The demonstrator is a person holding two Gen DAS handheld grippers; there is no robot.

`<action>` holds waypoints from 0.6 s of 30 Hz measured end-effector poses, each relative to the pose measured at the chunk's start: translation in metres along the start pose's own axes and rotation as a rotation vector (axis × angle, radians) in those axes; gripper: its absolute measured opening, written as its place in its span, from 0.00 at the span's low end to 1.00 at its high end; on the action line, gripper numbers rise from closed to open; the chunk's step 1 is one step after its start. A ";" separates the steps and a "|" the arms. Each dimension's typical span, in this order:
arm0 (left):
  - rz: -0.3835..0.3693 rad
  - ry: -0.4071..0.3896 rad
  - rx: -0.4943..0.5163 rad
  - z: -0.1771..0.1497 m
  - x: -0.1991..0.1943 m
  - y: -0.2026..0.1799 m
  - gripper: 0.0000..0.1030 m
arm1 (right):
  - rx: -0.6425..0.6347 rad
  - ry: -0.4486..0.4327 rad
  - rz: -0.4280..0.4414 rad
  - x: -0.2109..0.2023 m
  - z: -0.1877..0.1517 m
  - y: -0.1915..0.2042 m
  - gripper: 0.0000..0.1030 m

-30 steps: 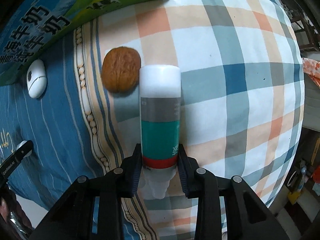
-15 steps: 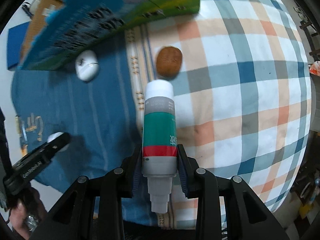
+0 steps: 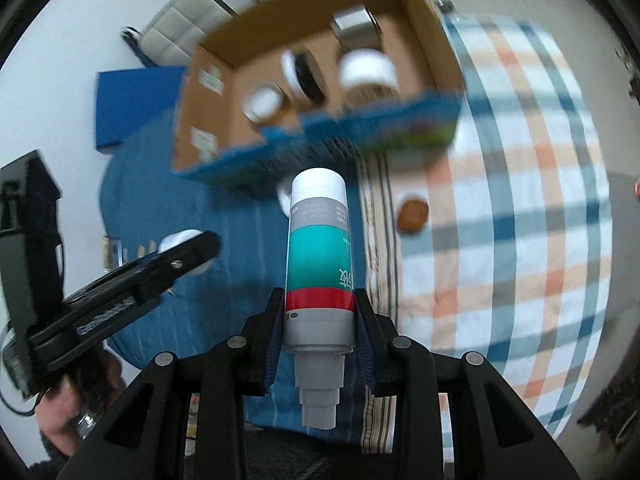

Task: Organize rigid objects
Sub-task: 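Lift the tube and white cap toward the cardboard box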

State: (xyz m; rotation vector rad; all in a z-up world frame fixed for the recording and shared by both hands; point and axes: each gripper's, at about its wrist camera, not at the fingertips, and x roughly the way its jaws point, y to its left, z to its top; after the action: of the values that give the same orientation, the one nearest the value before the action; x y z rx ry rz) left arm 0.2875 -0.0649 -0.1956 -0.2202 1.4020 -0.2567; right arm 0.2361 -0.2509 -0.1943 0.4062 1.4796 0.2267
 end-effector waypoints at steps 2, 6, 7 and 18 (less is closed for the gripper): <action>0.006 -0.023 0.010 0.020 -0.005 -0.002 0.39 | -0.022 -0.042 -0.010 -0.017 0.018 0.008 0.34; 0.042 -0.073 0.023 0.062 -0.015 0.000 0.39 | -0.044 -0.134 -0.096 -0.031 0.070 0.013 0.34; 0.050 -0.077 0.024 0.074 -0.014 0.001 0.39 | -0.050 -0.151 -0.128 -0.031 0.082 0.013 0.34; 0.108 0.018 0.006 0.172 0.052 0.024 0.39 | -0.015 -0.077 -0.338 0.049 0.218 -0.024 0.34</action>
State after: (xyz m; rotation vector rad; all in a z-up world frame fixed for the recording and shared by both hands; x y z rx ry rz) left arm 0.4659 -0.0576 -0.2246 -0.1368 1.4262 -0.1745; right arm 0.4539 -0.2809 -0.2401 0.1462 1.4444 -0.0470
